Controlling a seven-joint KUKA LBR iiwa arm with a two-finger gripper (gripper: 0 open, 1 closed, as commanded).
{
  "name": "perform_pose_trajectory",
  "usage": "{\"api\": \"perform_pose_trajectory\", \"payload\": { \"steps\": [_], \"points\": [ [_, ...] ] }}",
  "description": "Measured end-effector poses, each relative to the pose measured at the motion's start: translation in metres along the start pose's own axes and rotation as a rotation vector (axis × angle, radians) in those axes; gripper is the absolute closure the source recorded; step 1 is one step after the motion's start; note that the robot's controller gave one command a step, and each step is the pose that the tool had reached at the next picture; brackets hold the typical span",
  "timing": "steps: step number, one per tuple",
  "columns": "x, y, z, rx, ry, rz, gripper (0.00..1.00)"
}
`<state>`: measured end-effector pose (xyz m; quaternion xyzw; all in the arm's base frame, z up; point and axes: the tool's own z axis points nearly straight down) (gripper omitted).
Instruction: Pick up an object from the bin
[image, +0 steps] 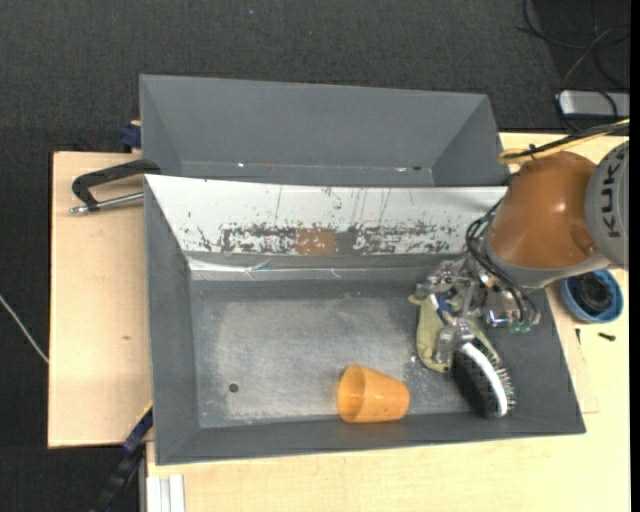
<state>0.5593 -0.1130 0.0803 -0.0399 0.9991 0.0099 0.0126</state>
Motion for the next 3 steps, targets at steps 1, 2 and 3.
{"api": "perform_pose_trajectory", "payload": {
  "steps": [1, 2, 3],
  "points": [
    [0.005, -0.009, 0.002, 0.012, 0.011, 0.010, 1.00],
    [0.002, -0.006, -0.003, 0.016, 0.019, 0.008, 1.00],
    [-0.002, -0.002, -0.066, 0.016, 0.017, 0.007, 1.00]
  ]
}}
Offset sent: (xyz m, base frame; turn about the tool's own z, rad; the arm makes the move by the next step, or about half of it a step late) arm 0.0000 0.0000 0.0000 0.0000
